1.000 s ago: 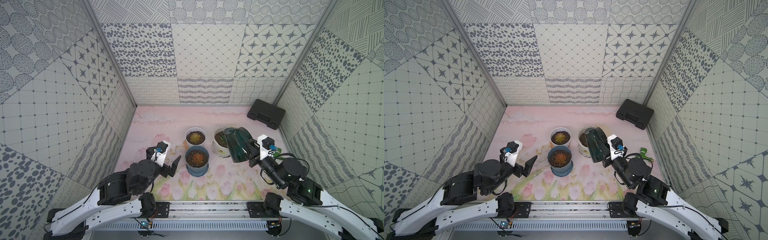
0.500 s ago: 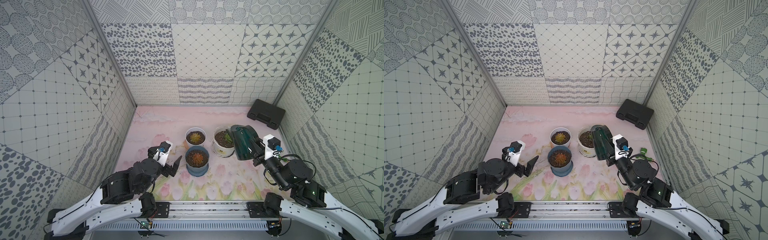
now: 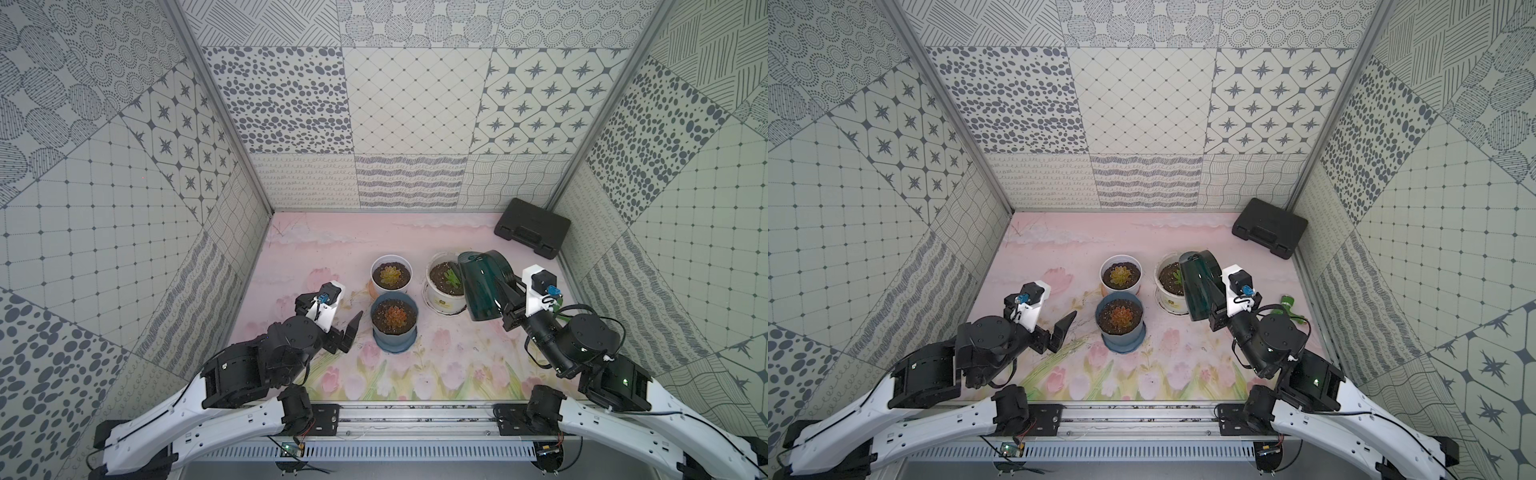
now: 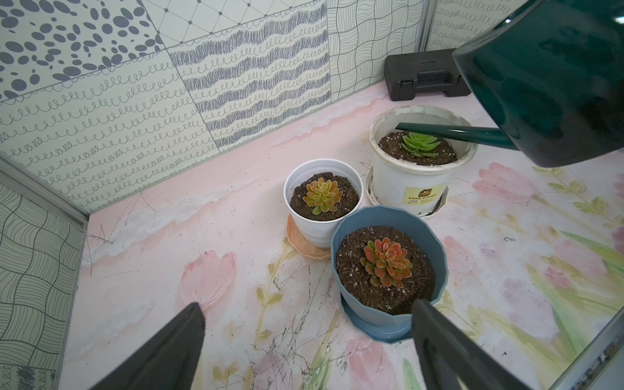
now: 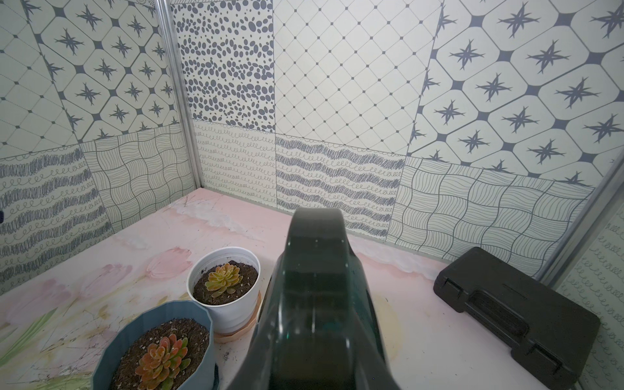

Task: Water the succulent around the soil edge
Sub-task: Water the soil of the potted plant with water.

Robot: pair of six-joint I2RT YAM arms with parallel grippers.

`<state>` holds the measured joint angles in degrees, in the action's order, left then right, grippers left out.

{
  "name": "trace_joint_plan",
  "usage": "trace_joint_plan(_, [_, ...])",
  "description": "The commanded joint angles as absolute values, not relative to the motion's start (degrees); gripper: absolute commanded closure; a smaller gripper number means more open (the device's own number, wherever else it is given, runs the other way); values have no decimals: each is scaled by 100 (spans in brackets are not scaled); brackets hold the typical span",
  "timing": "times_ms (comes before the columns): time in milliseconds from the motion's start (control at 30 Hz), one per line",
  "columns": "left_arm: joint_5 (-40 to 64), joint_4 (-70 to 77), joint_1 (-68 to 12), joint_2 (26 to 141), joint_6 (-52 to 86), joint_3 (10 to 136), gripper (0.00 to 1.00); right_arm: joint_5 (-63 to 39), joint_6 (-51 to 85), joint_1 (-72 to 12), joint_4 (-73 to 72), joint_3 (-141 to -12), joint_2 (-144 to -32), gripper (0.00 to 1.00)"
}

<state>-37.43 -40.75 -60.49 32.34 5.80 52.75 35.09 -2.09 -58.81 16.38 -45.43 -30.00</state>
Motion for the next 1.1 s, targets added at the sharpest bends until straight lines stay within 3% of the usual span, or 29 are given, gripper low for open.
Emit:
trace_joint_plan(0, [-3657,-4148,-5968,3228,470,5260,2,3475,-118,-5889,1165,-4741,-3035,100])
trace_joint_plan(1067, [-3553,-4129,-5836,3228,432,5226,2,3971,-185,-5889,3156,-6109,-3082,100])
